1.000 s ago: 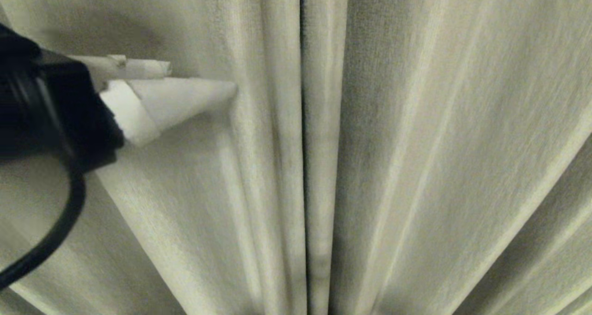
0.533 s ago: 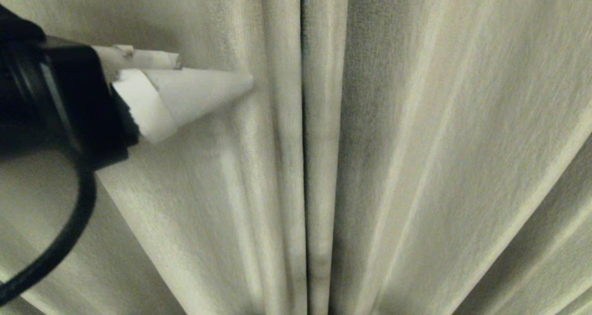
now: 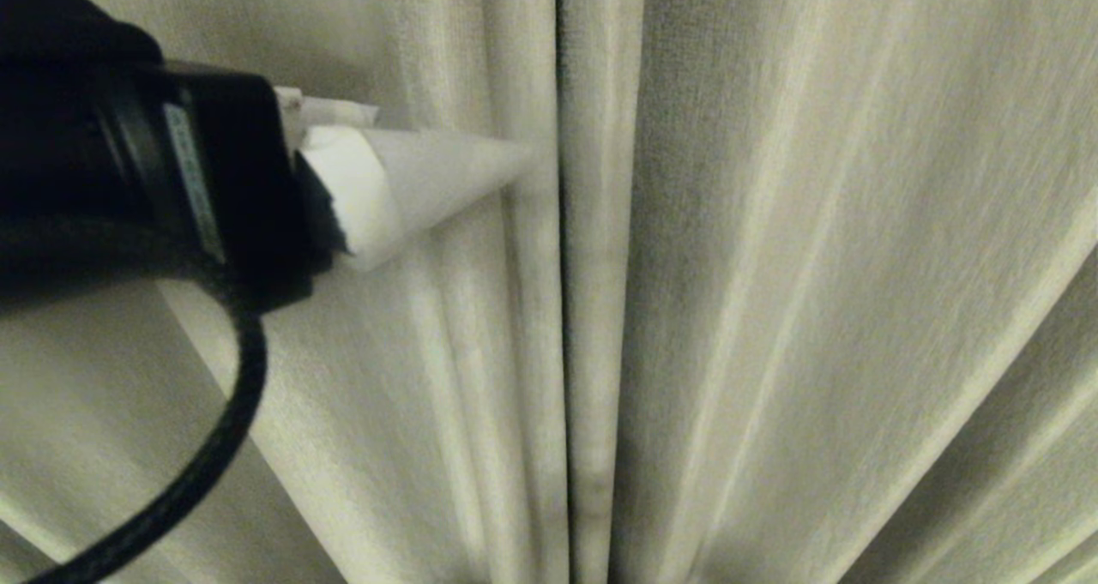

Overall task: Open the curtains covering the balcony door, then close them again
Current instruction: Pull the outer curtains open on both sides

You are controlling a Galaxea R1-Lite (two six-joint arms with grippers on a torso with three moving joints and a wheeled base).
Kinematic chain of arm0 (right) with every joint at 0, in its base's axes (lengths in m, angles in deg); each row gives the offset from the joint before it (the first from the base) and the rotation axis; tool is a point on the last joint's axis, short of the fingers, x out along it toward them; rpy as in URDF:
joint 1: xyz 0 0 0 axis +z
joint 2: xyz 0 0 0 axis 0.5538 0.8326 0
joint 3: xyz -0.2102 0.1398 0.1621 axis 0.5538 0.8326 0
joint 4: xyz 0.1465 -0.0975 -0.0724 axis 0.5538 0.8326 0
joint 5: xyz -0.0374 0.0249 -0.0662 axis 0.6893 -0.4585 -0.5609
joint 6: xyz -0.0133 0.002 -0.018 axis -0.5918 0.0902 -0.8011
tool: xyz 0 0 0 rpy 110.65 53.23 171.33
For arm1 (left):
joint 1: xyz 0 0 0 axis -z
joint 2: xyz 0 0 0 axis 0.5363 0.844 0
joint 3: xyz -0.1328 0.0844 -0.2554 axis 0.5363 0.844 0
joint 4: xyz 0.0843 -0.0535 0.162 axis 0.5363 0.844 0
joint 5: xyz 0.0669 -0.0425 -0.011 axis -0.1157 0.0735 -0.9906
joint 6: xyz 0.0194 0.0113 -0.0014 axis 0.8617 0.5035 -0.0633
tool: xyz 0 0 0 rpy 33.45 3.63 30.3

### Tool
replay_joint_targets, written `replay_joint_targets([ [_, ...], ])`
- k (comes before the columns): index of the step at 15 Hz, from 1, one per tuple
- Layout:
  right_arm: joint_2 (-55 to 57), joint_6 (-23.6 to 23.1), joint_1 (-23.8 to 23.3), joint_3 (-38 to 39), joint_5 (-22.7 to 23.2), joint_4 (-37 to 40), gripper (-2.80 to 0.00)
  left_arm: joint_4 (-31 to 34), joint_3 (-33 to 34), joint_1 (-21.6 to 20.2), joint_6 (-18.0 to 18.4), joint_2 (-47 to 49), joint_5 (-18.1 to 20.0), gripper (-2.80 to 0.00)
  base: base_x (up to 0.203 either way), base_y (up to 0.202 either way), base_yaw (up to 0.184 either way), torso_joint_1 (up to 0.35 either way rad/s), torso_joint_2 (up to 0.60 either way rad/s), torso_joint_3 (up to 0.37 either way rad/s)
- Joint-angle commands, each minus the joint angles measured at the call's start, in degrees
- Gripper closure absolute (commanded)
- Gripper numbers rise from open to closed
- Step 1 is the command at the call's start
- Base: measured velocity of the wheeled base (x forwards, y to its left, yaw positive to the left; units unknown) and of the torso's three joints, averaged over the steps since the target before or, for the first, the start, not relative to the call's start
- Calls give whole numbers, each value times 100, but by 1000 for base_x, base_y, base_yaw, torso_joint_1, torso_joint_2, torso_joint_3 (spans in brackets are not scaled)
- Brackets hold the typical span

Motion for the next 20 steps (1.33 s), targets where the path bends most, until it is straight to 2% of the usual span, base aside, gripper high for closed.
replay_joint_targets([
  [1,6,-4,0,1,5,-1,0,3,-194,-1,-1,424,-67,-280,0,0,0,0,0,0],
  [2,6,-4,0,1,-2,-1,0,4,-261,-4,-1,558,-237,-280,0,0,0,0,0,0],
  [5,6,-4,0,1,7,-1,0,11,-327,-2,31,811,-1185,-280,0,0,0,0,0,0],
  [7,6,-4,0,1,0,-1,0,12,-332,-9,34,887,-1531,-280,0,0,0,0,0,0],
  [20,6,-4,0,1,1,-1,0,-386,-754,-632,52,1679,-1531,-280,0,0,0,0,0,0],
])
